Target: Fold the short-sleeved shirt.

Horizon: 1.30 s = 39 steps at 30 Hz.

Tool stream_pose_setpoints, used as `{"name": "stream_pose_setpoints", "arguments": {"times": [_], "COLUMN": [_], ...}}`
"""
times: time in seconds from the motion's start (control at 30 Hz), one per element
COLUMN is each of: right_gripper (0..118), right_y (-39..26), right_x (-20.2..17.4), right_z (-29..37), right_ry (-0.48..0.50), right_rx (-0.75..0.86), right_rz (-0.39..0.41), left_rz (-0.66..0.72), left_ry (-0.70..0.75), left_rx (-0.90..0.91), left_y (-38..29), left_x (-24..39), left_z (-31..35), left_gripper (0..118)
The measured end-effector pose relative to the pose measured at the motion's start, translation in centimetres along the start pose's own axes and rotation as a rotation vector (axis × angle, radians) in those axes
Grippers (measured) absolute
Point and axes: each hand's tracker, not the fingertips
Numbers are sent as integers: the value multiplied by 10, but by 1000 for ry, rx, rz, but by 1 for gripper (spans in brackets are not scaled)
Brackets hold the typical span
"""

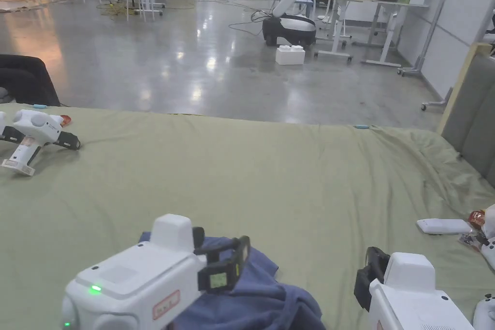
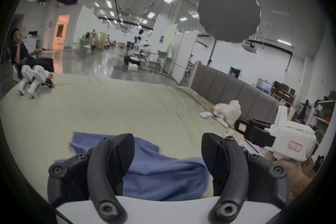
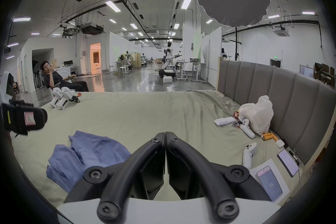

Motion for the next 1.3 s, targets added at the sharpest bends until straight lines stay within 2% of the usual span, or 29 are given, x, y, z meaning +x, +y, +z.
{"name": "stream_pose_setpoints", "arguments": {"times": [0.1, 0.17, 0.27, 0.37, 0.43, 0.7, 0.8, 1.03, 1.17, 1.23, 1.3], "right_gripper": [0, 0, 0, 0, 0, 0, 0, 0, 0, 0, 0], "right_y": [6, 11, 17, 24, 27, 32, 26, 8, 3, 1, -1], "right_x": [-14, -24, -36, -46, -50, -55, -54, -47, -46, -46, -47], "right_z": [0, 0, 2, 6, 8, 9, 7, -3, -9, -12, -15], "right_ry": [15, 24, 22, 20, 13, 1, 6, 9, 9, 8, 2], "right_rx": [26, 45, 80, 128, 145, 154, 133, 53, 23, 14, 5], "right_rz": [16, 16, 4, 4, 4, -16, 7, 20, 31, 37, 41], "left_rz": [-43, -74, -105, -107, -121, -135, -62, 163, 278, 294, 286], "left_ry": [151, 243, 337, 379, 409, 438, 465, 479, 415, 433, 453], "left_rx": [51, 80, 115, 162, 213, 150, 53, -231, -372, -429, -481], "left_y": [10, 14, 15, 13, 10, 1, -11, -39, -45, -49, -55], "left_x": [-16, -27, -37, -41, -41, -49, -74, -177, -226, -241, -248], "left_z": [19, 30, 41, 50, 57, 54, 48, 8, -28, -44, -59], "left_gripper": [77, 68, 44, 2, 0, 0, 0, 0, 2, 21, 53]}}
